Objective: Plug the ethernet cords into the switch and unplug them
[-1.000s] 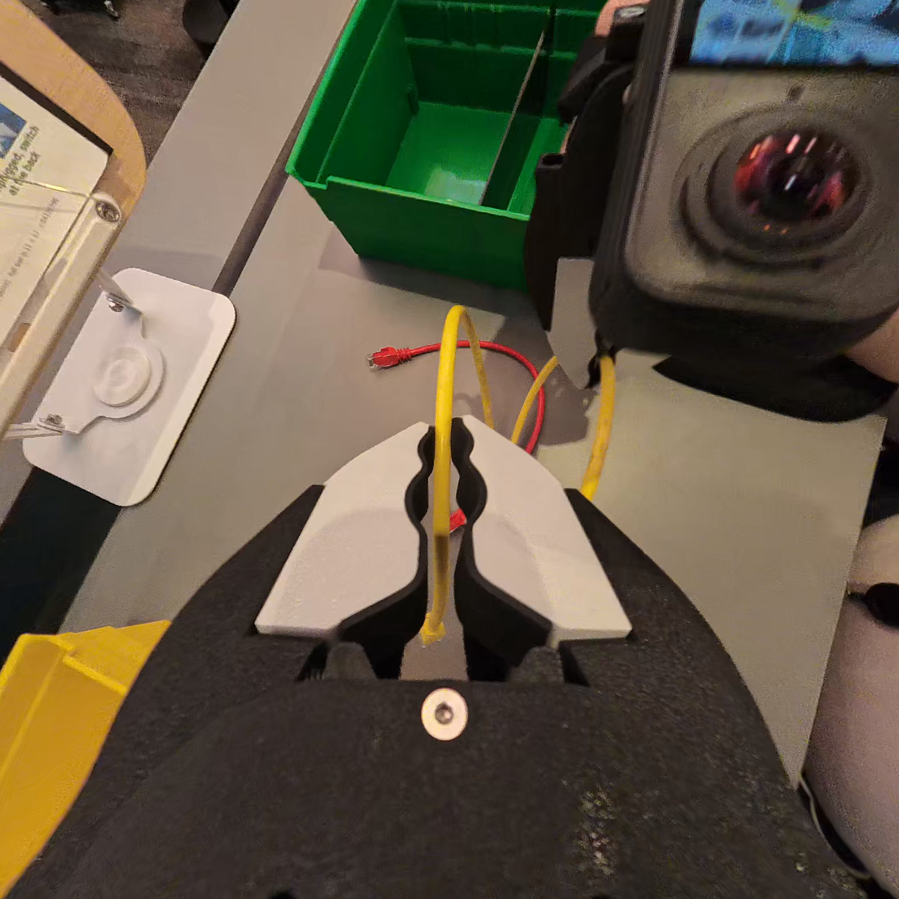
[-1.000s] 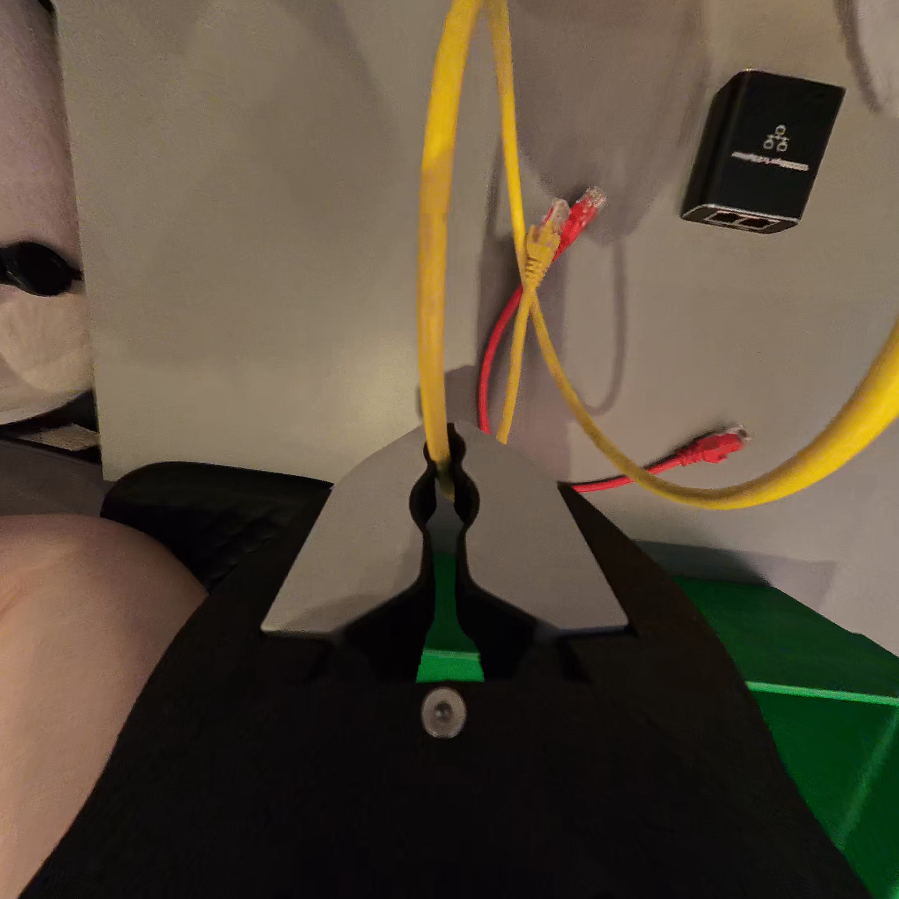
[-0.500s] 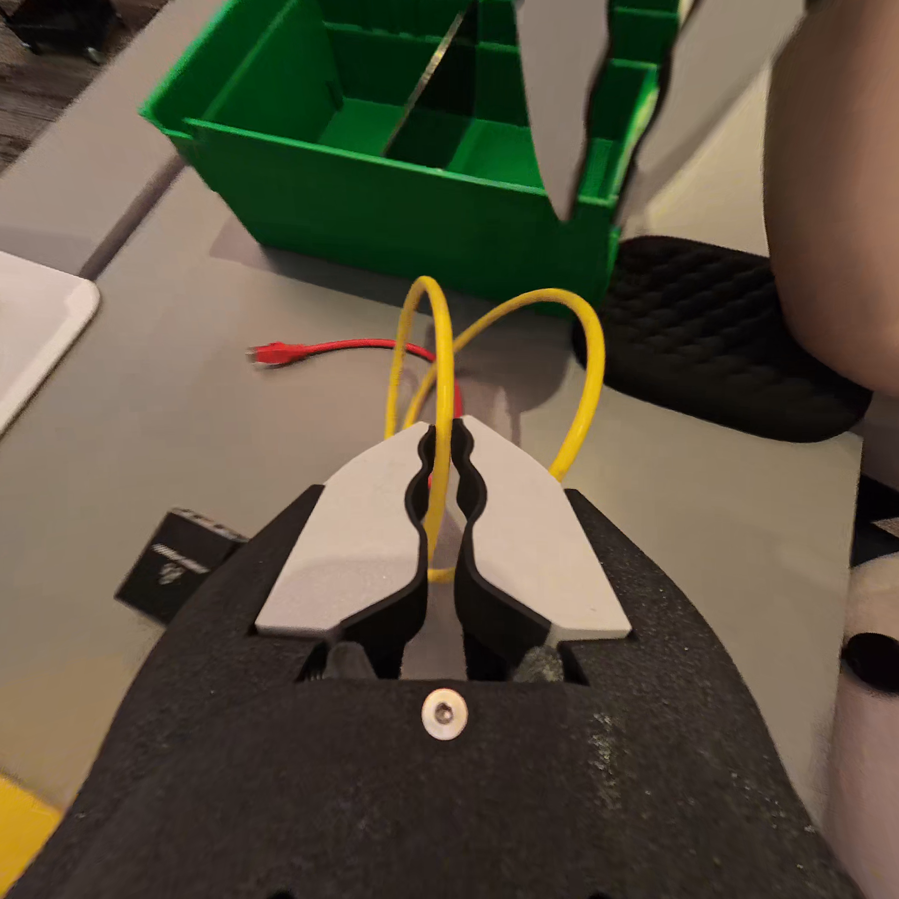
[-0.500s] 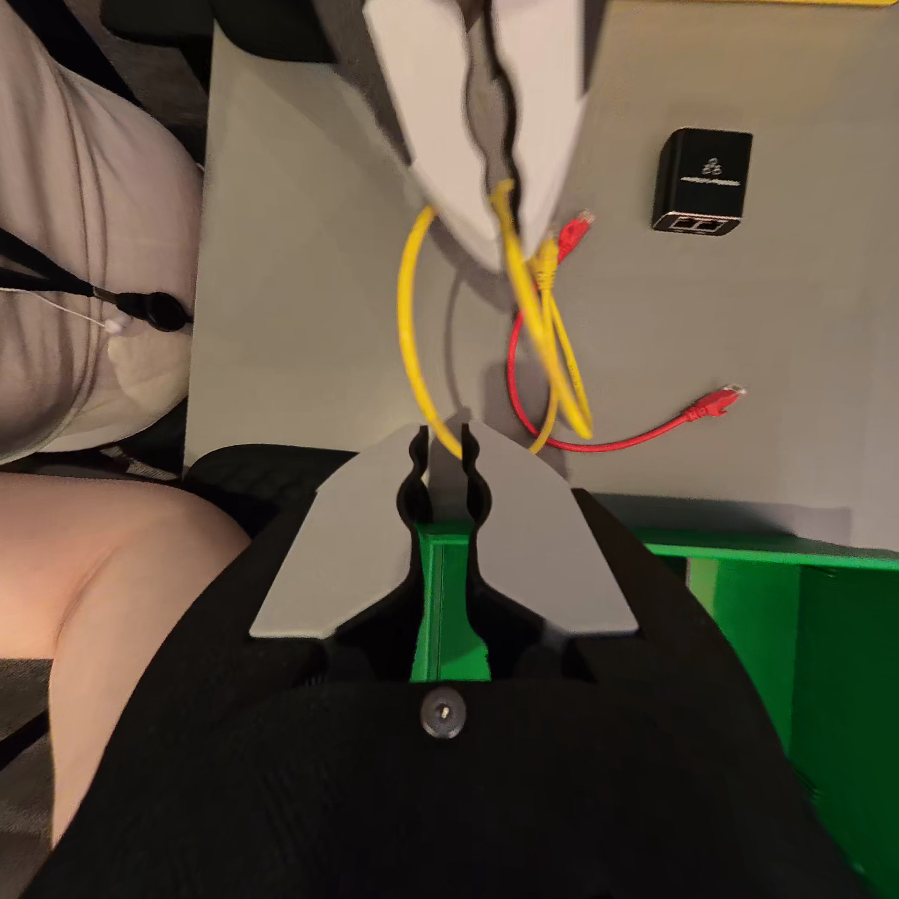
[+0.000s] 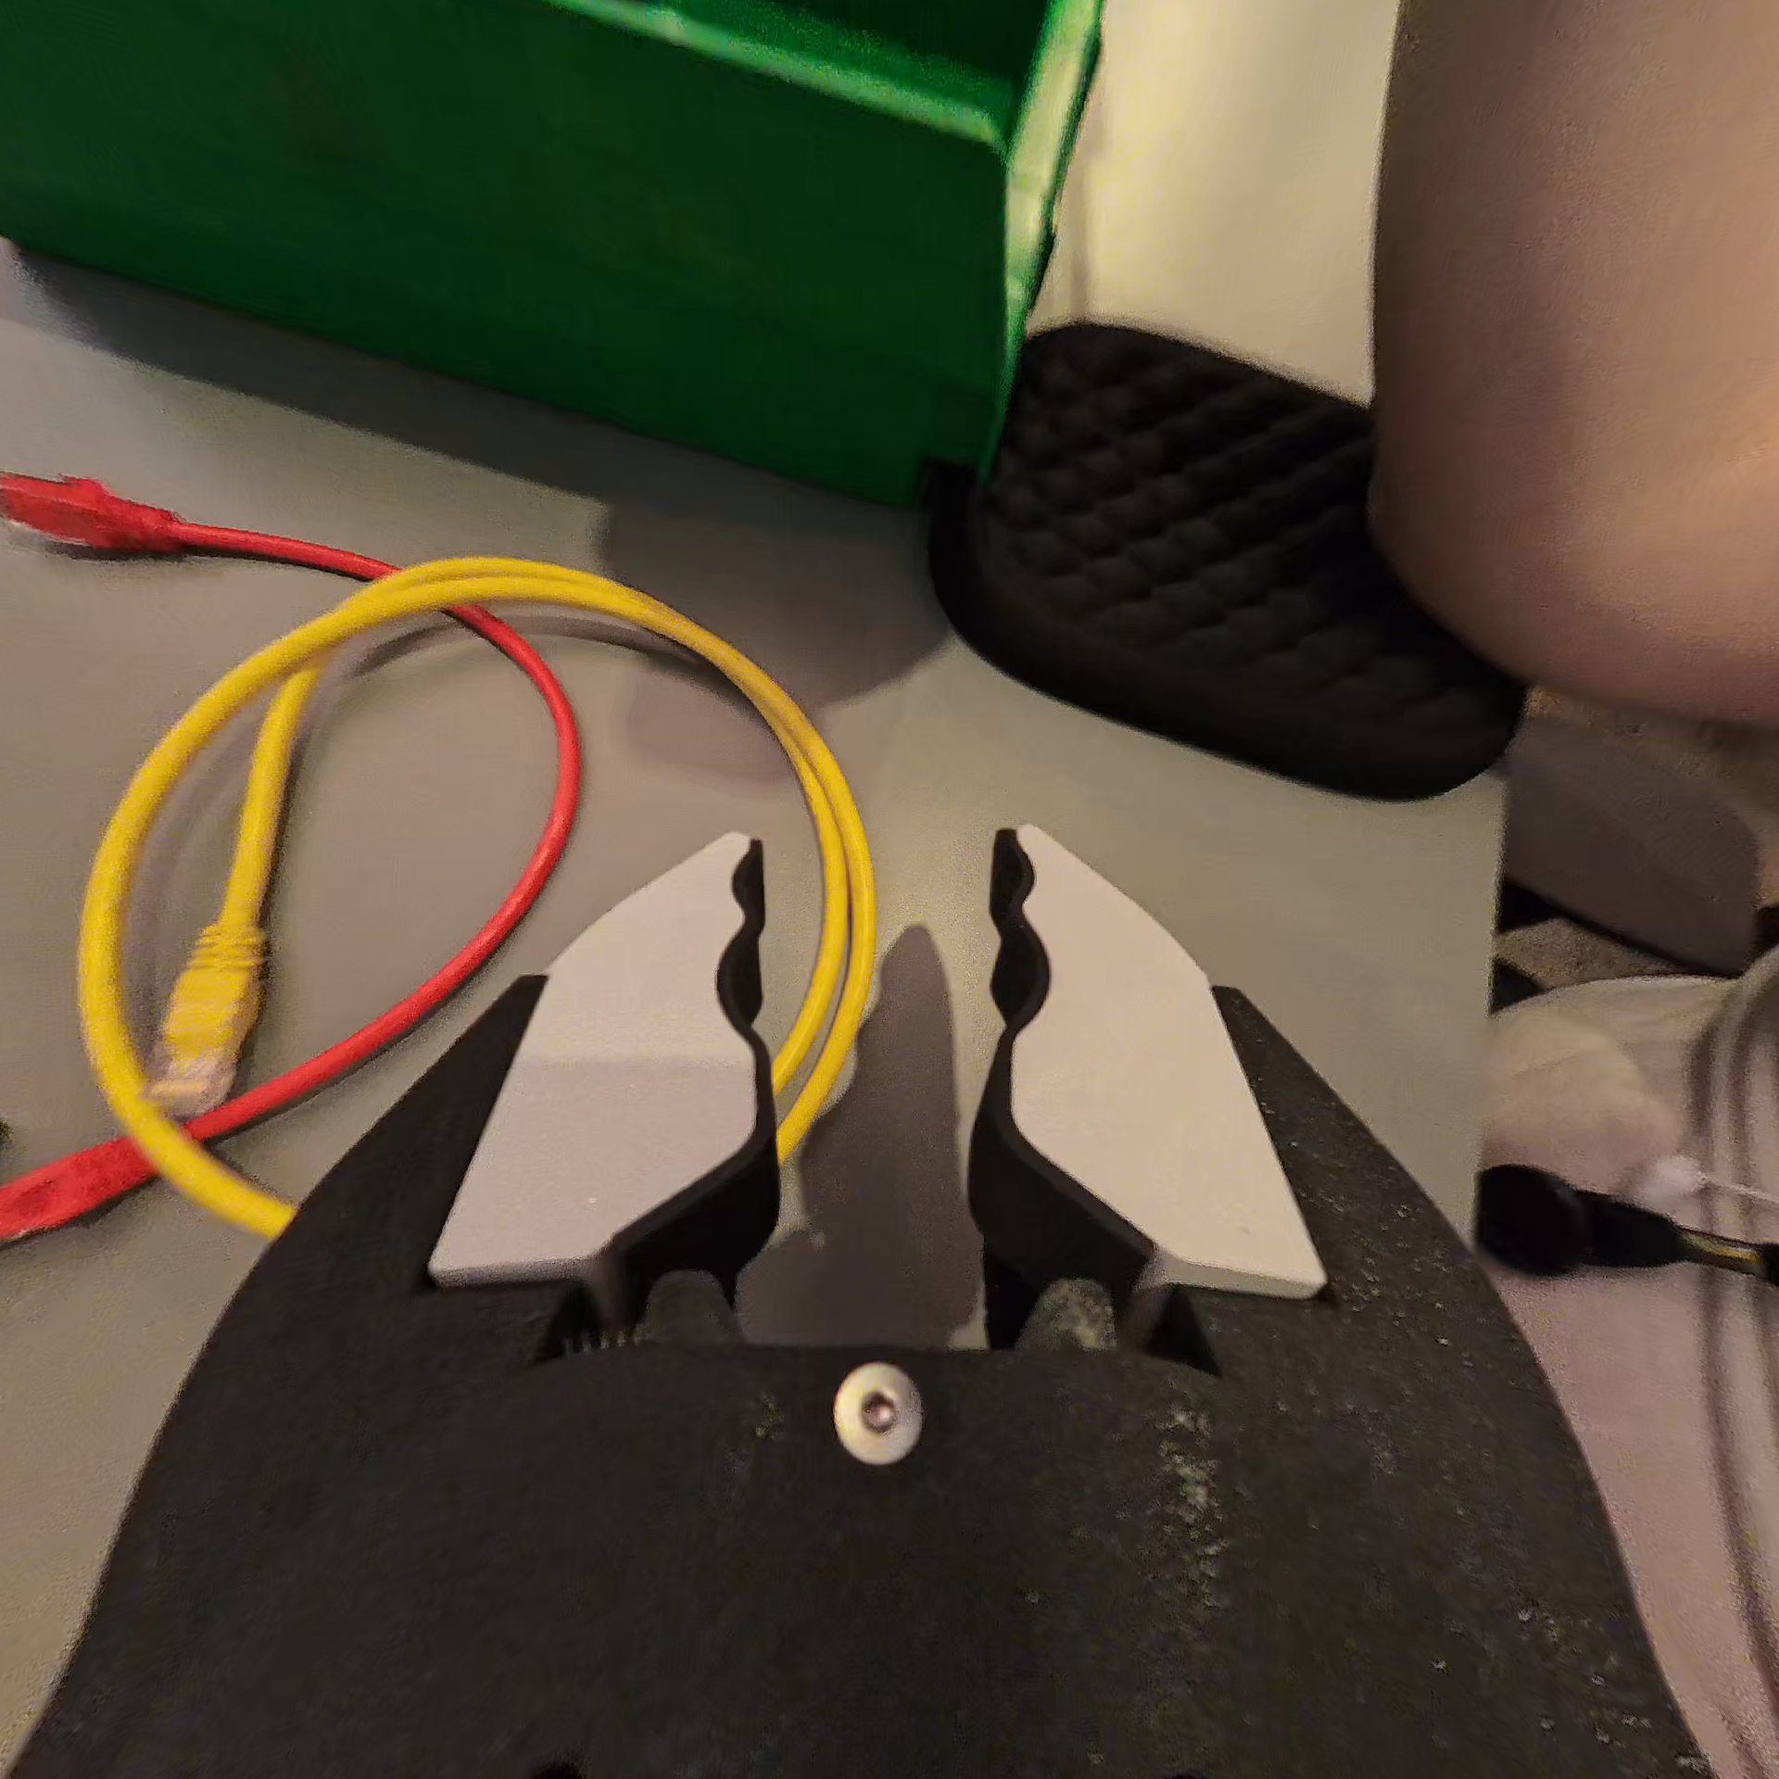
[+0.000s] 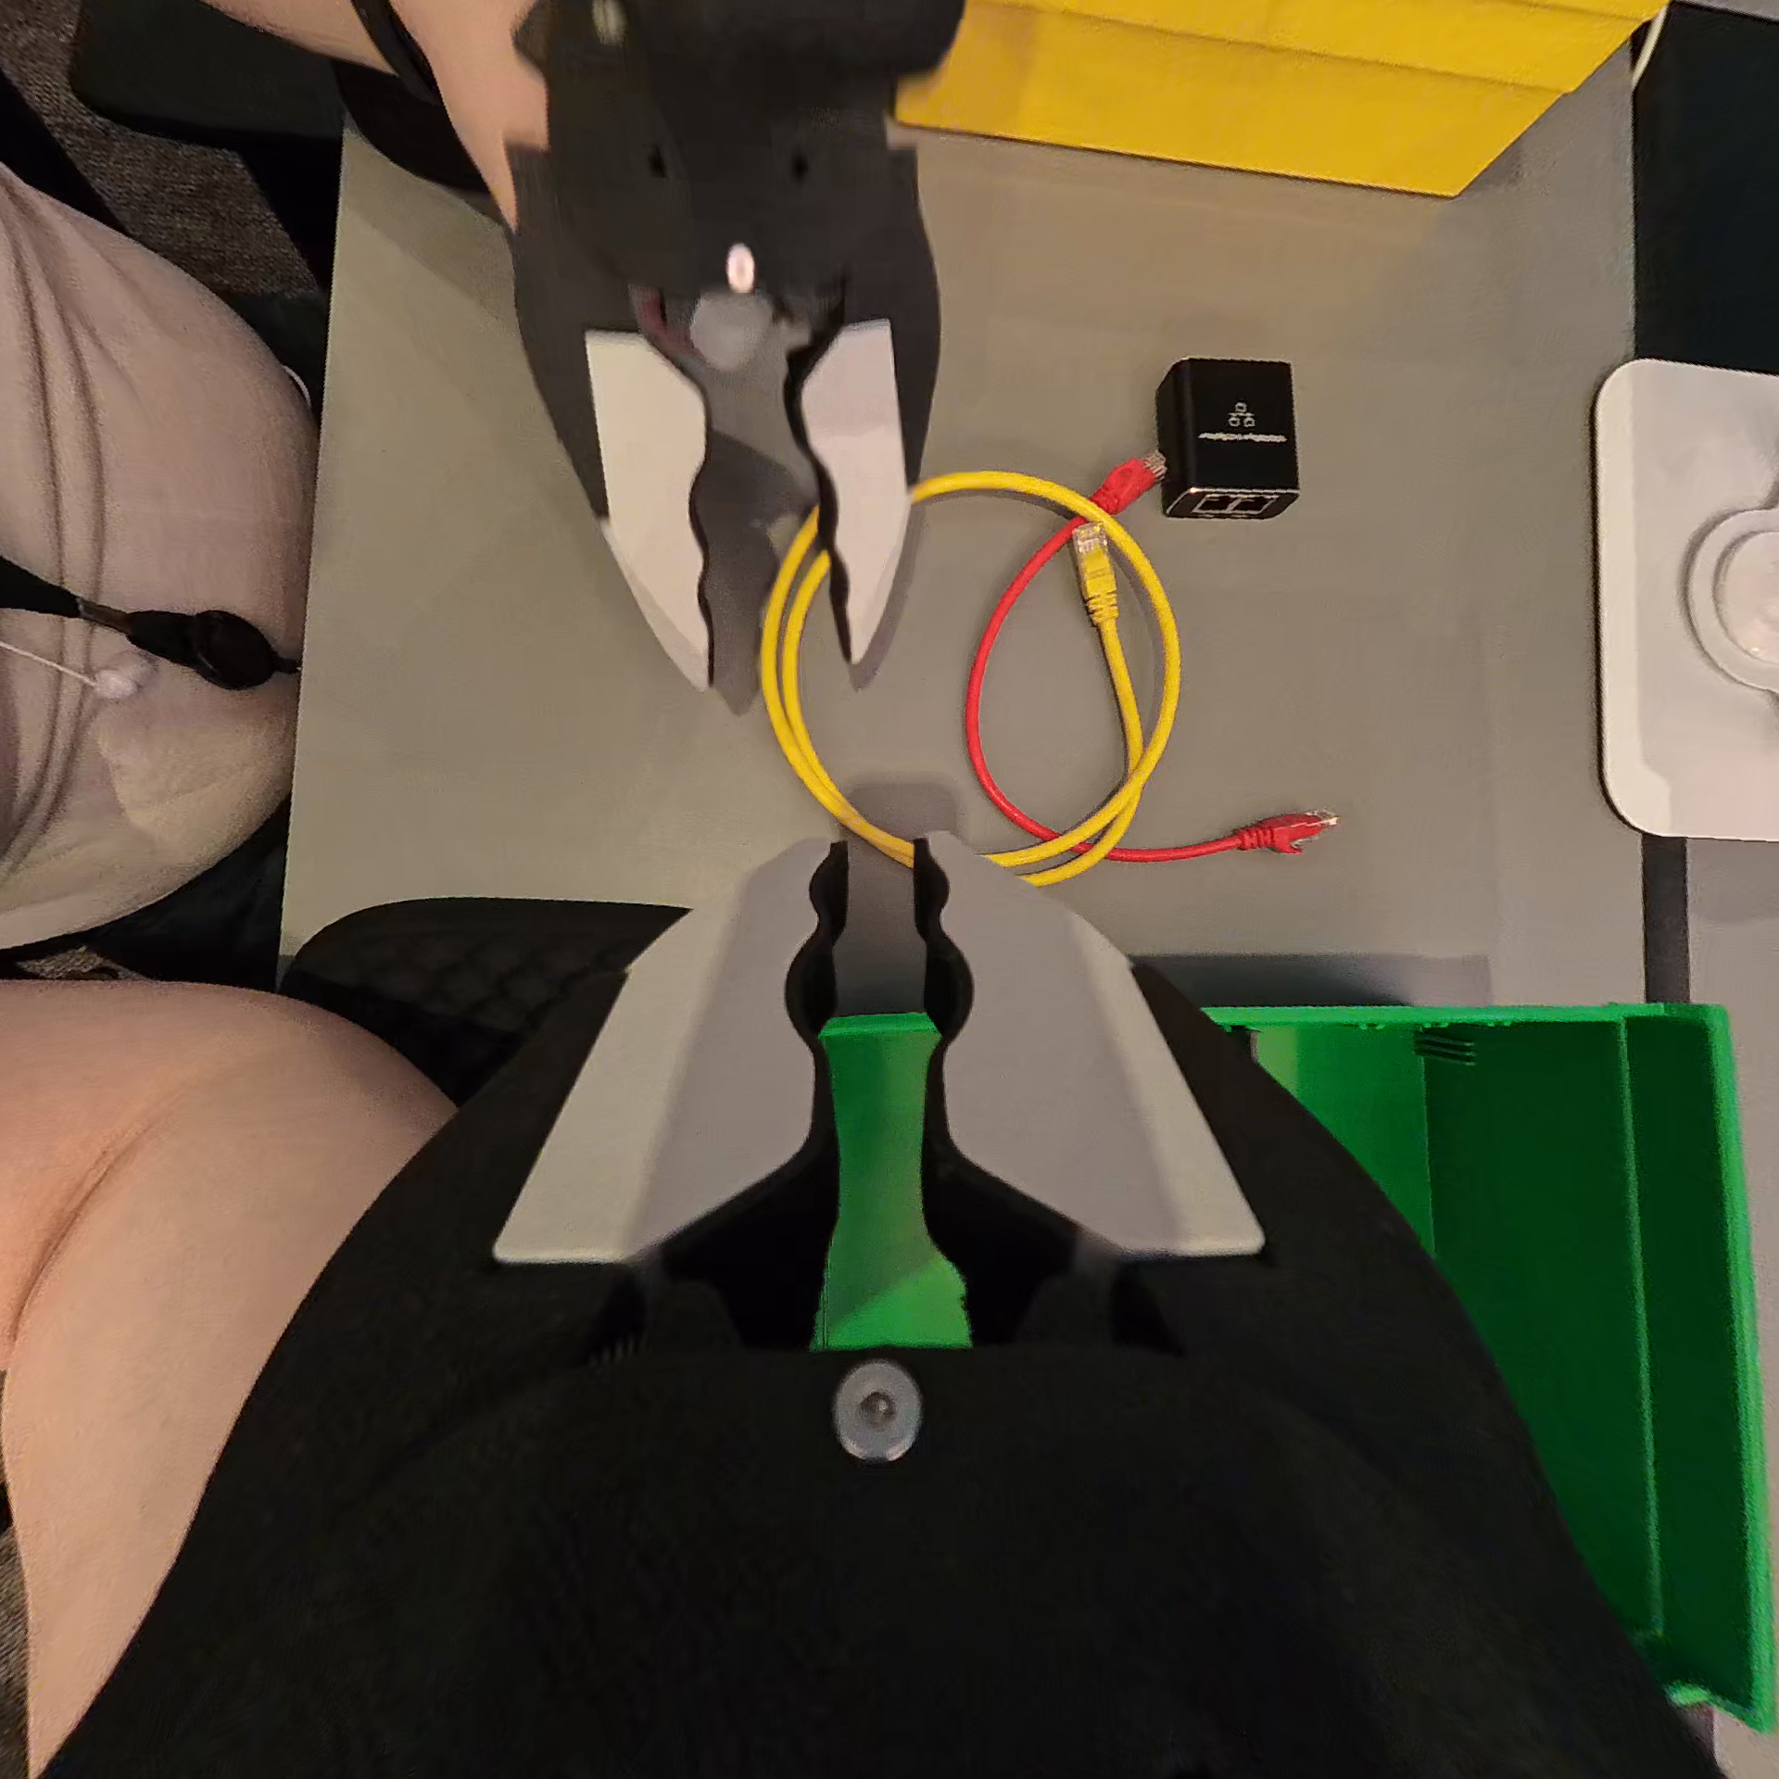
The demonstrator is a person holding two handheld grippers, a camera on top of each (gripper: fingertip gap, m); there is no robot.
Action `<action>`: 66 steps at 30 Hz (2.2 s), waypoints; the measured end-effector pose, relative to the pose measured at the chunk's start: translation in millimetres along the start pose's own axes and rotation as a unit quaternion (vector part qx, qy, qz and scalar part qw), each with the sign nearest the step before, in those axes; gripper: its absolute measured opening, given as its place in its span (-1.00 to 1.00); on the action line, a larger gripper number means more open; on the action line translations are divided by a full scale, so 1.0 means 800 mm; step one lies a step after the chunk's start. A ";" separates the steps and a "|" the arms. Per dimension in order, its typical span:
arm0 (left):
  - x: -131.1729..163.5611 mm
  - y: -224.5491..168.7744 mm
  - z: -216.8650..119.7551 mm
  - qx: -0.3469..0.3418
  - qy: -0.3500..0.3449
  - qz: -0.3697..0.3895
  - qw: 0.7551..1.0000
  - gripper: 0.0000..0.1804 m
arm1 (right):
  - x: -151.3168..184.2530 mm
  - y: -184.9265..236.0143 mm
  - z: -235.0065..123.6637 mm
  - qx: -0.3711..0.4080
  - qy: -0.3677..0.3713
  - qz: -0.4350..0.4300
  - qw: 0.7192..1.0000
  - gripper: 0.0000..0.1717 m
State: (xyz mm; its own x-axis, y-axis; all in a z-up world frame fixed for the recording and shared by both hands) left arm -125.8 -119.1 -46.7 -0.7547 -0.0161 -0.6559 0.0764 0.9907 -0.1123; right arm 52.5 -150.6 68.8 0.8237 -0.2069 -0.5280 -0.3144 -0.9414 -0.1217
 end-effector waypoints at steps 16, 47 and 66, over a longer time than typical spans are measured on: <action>0.205 0.087 -0.250 -0.195 0.165 -0.042 0.966 -0.79 | -0.011 -0.008 0.005 0.020 -0.002 -0.011 1.000 -0.83; 0.222 0.122 -0.252 -0.092 0.260 -0.058 0.959 -0.73 | 0.002 -0.014 0.015 0.001 0.027 0.016 0.999 -0.83; 0.201 0.125 -0.277 -0.056 0.219 -0.063 0.972 -0.93 | 0.005 -0.013 0.015 0.000 0.030 0.019 0.999 -0.83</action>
State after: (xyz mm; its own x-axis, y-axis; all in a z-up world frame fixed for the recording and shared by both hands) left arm -383.9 7.0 1.7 -0.9604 -0.1038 -0.2585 -0.0879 0.9935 -0.0724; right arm 53.3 -138.7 57.9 0.8383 -0.2580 -0.4803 -0.3457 -0.9328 -0.1022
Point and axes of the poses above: each gripper's, where its closed fingertips meet, z out along the fingers, x out of its underside, y = z × x across the jaws, the point moved 9 cm from there along -z, back along the fingers, and after that the axes turned 5 degrees about y, right-handed, at the moved point
